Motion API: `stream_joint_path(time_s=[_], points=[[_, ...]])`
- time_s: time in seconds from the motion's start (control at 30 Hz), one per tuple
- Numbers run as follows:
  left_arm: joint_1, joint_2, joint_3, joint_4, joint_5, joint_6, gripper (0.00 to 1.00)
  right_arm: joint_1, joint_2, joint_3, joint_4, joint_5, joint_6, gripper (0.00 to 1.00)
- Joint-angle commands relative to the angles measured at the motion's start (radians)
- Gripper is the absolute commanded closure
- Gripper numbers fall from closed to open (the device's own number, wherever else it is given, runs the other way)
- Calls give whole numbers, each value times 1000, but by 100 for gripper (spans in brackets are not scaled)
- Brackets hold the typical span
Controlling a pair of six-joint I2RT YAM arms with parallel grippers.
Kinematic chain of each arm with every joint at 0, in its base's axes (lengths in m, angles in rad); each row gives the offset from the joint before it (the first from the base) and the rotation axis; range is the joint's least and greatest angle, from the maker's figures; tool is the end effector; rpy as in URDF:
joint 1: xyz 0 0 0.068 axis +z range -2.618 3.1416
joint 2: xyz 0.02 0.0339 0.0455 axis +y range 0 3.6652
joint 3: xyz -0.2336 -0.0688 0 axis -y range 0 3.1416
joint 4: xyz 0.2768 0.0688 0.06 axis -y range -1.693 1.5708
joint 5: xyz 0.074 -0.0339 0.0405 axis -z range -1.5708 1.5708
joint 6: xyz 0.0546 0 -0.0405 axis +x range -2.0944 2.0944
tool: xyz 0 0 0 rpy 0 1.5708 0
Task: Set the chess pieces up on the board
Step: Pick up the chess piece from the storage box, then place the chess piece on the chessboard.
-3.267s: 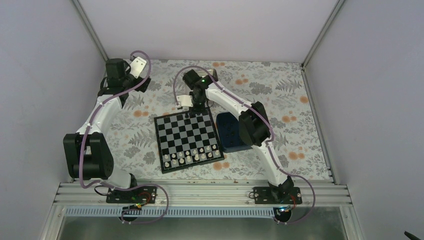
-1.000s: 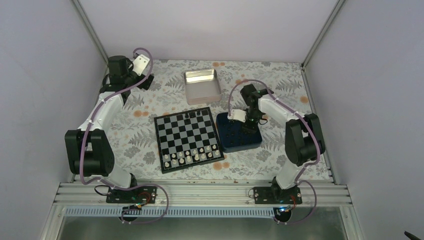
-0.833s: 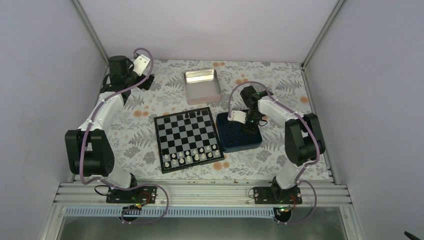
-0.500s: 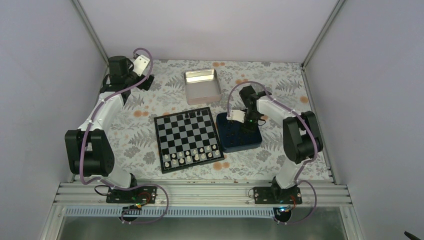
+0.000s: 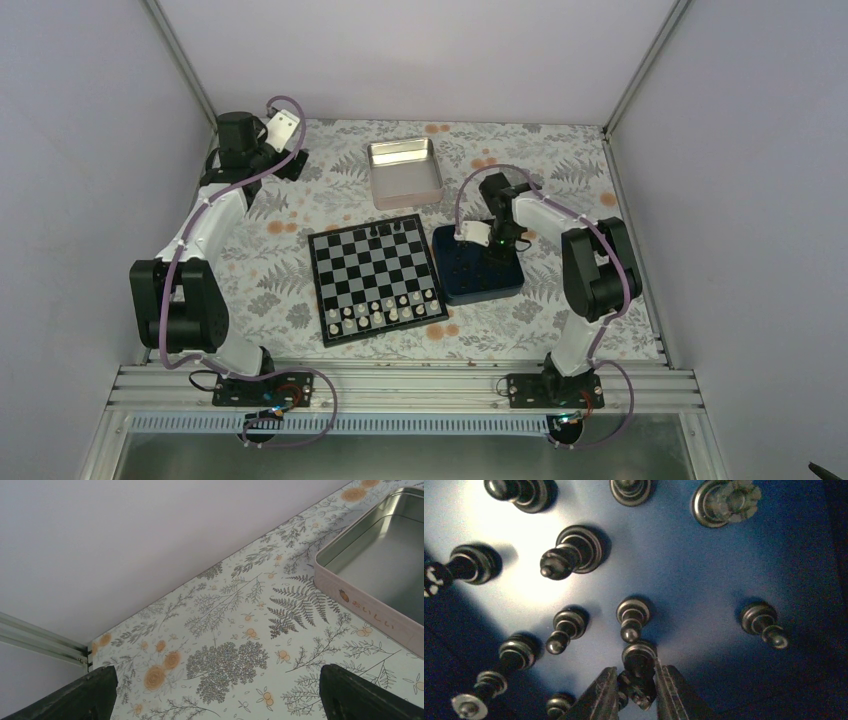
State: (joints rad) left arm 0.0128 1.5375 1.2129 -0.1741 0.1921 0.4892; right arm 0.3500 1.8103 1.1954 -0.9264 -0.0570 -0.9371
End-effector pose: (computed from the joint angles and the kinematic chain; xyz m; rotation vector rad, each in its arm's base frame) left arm 0.4059 -0.0052 0.2545 0.6001 1.9721 0.1116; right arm 0.3182 0.1195 0.1013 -1.8588 2.4760 0.0713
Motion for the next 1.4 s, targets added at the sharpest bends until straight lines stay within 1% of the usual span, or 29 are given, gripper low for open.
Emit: stream_joint_path(time_s=[0.0, 0.07, 0.13, 0.3, 0.5, 0.63, 0.87, 1.0, 1.07, 1.17, 1.27, 1.37], points=[[-2, 9, 15, 7, 1, -1, 0, -16, 10, -3, 14, -15, -10, 83], [-2, 7, 12, 7, 0, 0, 0, -16, 18, 1, 14, -7, -7, 89], [-2, 4, 9, 8, -2, 1, 0, -16, 18, 8, 16, -3, -6, 93], [-2, -5, 5, 8, -5, 3, 0, -16, -17, 79, -45, -10, -5, 95], [-1, -20, -1, 11, -2, 9, 0, 5, -42, 292, -194, -9, -6, 94], [2, -29, -5, 17, -1, 10, 0, 80, -7, 476, -266, 19, -1, 94], [6, -54, -20, 27, -29, 10, 0, 327, 174, 844, -311, 47, 10, 93], [27, -81, -36, 27, -54, 14, 0, 446, 324, 1023, -273, 53, -5, 92], [43, -96, -50, 29, -60, 13, 0, 495, 373, 1061, -194, 72, -7, 92], [63, -119, -78, 36, -64, 14, 0, 557, 438, 1066, -90, 96, -25, 92], [83, -137, -111, 43, -72, 25, 0, 590, 529, 1109, -58, 114, -41, 92], [111, -152, -141, 53, -66, 33, 0, 597, 603, 1154, -46, 113, -43, 90]])
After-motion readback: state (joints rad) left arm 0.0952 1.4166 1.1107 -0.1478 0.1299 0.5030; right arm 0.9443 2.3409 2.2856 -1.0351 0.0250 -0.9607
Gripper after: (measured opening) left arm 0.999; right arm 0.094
